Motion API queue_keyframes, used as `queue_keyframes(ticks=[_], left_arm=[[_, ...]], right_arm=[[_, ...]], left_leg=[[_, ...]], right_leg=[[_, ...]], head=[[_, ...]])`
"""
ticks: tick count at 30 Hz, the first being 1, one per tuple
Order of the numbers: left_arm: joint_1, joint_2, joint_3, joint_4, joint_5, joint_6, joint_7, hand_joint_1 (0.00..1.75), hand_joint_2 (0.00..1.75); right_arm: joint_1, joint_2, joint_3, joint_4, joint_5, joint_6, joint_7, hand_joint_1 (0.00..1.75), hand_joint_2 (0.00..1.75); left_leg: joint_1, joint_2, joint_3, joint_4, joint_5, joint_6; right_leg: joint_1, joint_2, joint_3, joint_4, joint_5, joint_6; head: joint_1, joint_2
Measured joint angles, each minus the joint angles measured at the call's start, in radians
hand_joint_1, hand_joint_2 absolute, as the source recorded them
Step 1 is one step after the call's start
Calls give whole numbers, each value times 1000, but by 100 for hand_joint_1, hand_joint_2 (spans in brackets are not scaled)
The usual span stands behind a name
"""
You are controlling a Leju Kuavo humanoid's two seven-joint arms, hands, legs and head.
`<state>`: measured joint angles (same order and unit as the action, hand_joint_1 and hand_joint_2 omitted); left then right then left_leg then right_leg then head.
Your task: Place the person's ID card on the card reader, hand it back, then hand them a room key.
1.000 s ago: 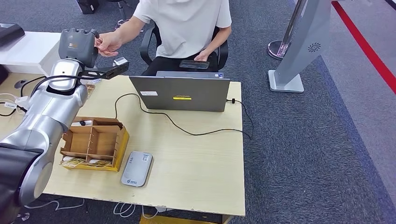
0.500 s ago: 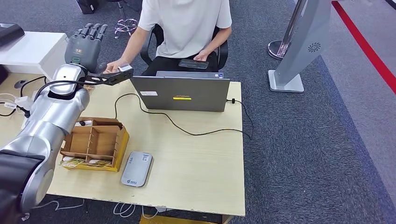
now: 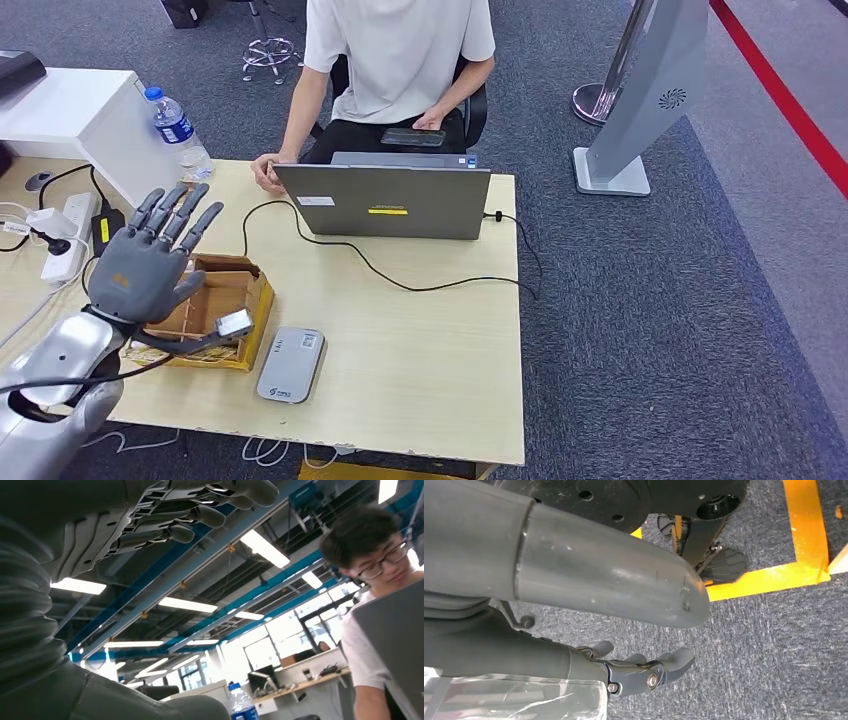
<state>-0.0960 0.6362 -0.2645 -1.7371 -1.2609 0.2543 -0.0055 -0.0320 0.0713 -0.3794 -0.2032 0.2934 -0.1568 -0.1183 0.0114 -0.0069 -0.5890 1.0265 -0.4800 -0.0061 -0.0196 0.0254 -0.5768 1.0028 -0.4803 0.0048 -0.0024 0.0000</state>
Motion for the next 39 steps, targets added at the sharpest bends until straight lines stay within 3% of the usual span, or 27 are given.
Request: queue_keyframes(ticks=[7,14,25,39], left_arm=[[284,15,46,-195,-84,26,13,0,175],[397,14,45,-230,-104,-40,67,0,175],[395,18,-29,-183,-80,-118,134,0,175],[324,-58,-75,-53,-133,-113,206,0,175]], right_arm=[[1,0,-51,0,0,-1,-4,0,0],[2,0,-75,0,5,-4,-2,0,0],[1,4,-96,0,29,0,3,0,0],[0,5,-101,0,58,9,10,0,0]], left_leg=[[0,-1,1,0,-1,1],[0,-4,1,0,-1,1],[0,-5,1,0,-1,1],[0,-5,2,0,-1,1]], right_leg=[[0,-2,1,0,0,1],[0,-4,2,0,0,1],[0,-5,3,0,0,1],[0,-5,3,0,0,1]], head=[[0,0],[0,0],[0,0],[0,0]])
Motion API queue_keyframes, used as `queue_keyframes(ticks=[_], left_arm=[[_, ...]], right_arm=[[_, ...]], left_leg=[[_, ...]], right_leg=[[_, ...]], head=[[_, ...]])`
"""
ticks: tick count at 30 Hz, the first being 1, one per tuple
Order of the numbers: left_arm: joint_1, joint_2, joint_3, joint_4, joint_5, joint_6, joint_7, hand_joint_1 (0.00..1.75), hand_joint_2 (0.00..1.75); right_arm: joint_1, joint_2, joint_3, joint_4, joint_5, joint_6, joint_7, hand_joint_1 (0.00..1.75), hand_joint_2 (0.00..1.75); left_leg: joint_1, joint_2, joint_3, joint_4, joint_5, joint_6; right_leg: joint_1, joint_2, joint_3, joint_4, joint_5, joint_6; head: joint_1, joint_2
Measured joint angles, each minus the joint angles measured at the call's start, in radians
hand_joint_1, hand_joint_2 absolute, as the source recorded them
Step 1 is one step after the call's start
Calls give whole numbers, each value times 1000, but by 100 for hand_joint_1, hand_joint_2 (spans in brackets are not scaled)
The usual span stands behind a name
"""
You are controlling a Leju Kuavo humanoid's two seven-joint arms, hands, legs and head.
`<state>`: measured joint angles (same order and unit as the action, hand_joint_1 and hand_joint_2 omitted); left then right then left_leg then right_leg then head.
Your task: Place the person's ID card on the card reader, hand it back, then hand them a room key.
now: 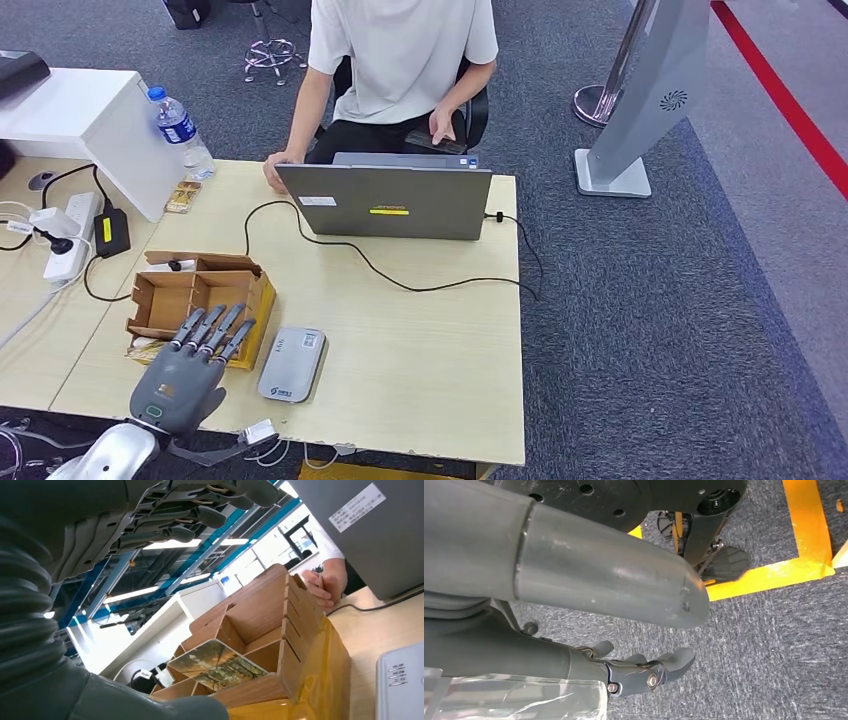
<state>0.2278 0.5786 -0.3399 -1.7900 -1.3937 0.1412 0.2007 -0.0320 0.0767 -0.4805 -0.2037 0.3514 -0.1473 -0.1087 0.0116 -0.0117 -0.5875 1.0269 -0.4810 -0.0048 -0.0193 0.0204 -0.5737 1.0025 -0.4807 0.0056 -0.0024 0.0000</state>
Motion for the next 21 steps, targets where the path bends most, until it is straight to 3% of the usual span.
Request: queue_keyframes(ticks=[21], left_arm=[[-22,-70,40,86,-11,28,40,0,175]], right_arm=[[-1,0,-11,0,36,6,4,0,0]], left_leg=[[0,0,0,0,0,0]], right_leg=[[0,0,0,0,0,0]], head=[[0,0]])
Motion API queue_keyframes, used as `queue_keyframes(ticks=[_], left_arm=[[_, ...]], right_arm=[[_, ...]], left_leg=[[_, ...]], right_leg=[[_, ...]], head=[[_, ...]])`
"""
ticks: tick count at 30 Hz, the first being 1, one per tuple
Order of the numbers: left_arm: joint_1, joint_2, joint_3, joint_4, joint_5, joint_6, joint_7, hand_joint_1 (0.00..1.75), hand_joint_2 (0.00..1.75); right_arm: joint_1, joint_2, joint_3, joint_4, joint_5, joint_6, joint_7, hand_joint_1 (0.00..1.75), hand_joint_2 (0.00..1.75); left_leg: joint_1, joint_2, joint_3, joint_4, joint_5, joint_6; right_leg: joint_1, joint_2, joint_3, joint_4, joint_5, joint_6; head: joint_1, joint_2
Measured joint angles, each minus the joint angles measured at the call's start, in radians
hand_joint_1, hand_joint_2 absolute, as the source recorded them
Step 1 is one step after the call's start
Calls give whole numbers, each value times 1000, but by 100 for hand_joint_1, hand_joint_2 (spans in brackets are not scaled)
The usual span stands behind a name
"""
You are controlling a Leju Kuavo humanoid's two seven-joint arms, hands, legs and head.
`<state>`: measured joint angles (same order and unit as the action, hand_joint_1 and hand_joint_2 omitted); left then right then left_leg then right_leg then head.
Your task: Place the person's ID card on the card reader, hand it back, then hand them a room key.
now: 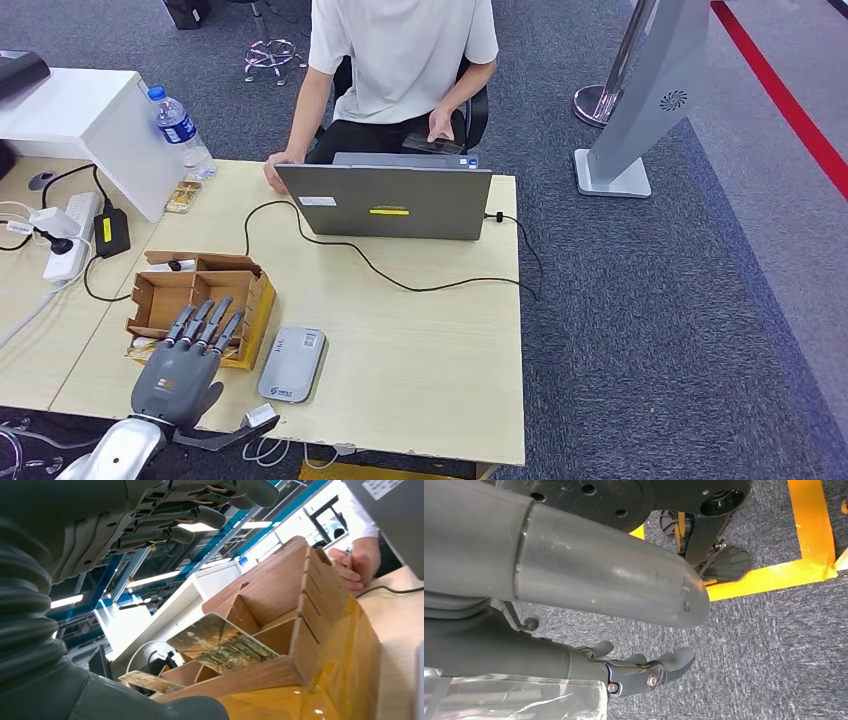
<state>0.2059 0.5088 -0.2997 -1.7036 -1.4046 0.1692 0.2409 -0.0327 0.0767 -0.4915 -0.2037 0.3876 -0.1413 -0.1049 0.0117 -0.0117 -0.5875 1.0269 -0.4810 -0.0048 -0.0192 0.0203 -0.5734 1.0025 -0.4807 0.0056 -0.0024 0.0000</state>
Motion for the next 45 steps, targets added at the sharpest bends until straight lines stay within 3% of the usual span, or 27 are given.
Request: queue_keyframes(ticks=[11,15,32,45], left_arm=[[11,-22,72,17,3,1,-2,0,175],[15,-28,89,26,8,-2,-11,175,175],[16,-25,143,80,57,-75,-61,175,175],[33,-32,146,36,49,15,-77,175,175]], right_arm=[[0,0,-7,0,17,5,0,0,0],[0,0,-8,0,22,5,0,0,0],[-1,0,-32,0,41,9,0,0,0],[-1,0,-51,-1,50,14,-3,0,0]], left_leg=[[0,0,0,0,0,0],[0,0,0,0,0,0],[0,0,0,0,0,0],[0,0,1,0,0,0]], right_leg=[[0,0,0,0,0,0],[0,0,0,0,0,0],[0,-1,1,0,0,0],[0,-1,1,0,0,0]], head=[[0,0],[0,0],[0,0],[0,0]])
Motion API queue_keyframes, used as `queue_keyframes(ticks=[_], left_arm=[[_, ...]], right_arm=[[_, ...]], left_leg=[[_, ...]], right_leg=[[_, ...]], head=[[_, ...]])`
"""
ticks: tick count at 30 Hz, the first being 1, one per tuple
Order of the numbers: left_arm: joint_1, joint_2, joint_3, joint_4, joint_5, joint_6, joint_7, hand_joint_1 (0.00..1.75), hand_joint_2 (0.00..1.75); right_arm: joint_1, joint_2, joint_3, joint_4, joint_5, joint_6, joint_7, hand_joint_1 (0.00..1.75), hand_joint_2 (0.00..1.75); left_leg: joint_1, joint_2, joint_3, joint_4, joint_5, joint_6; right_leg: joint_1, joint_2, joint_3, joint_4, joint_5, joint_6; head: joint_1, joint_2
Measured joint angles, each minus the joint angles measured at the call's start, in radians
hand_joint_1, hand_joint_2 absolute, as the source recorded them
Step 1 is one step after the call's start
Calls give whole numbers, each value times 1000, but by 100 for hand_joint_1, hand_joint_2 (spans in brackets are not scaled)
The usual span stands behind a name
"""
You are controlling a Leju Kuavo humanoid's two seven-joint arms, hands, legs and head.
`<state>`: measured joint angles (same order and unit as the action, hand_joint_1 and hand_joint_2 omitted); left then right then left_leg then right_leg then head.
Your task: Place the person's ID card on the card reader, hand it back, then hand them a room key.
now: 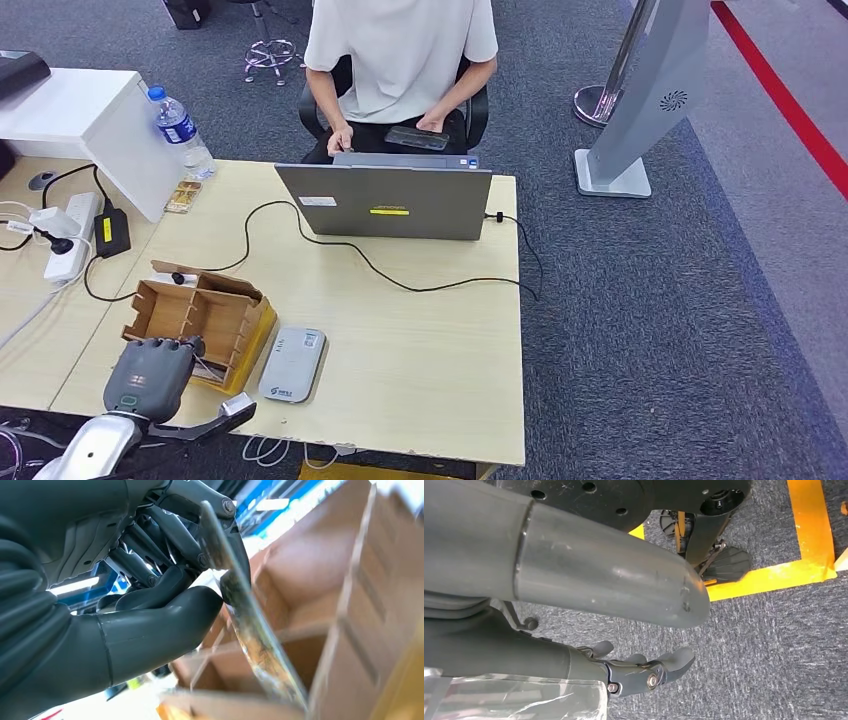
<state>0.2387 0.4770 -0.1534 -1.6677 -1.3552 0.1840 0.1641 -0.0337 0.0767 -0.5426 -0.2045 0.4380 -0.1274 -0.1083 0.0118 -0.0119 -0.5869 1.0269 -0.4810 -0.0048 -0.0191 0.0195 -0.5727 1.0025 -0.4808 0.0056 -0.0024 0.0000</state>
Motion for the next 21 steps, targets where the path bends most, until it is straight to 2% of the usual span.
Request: queue_keyframes(ticks=[11,15,16,18,21], left_arm=[[178,96,35,-347,-36,180,-42,175,175],[199,118,72,-441,1,246,-73,175,175],[179,119,81,-452,33,250,-92,175,175],[80,116,95,-450,109,211,-127,175,175],[-173,102,98,-366,155,101,-143,175,175]], right_arm=[[1,0,-40,0,-14,-5,-15,0,0],[1,0,-54,0,-3,-6,-18,0,0],[1,0,-56,0,5,-6,-18,0,0],[0,0,-57,0,29,-4,-16,0,0],[-10,2,-56,-1,70,5,-10,0,0]], left_leg=[[0,0,0,0,-1,0],[0,-1,0,0,-1,0],[0,-3,0,0,0,0],[0,-9,0,0,3,0],[0,-19,-2,0,8,-1]], right_leg=[[0,0,0,0,-1,-1],[0,-2,-1,0,-1,-1],[0,-3,-1,0,-1,-1],[0,-10,-2,-1,-1,-1],[0,-19,-2,0,0,-1]], head=[[0,0],[0,0],[0,0],[0,0],[0,0]])
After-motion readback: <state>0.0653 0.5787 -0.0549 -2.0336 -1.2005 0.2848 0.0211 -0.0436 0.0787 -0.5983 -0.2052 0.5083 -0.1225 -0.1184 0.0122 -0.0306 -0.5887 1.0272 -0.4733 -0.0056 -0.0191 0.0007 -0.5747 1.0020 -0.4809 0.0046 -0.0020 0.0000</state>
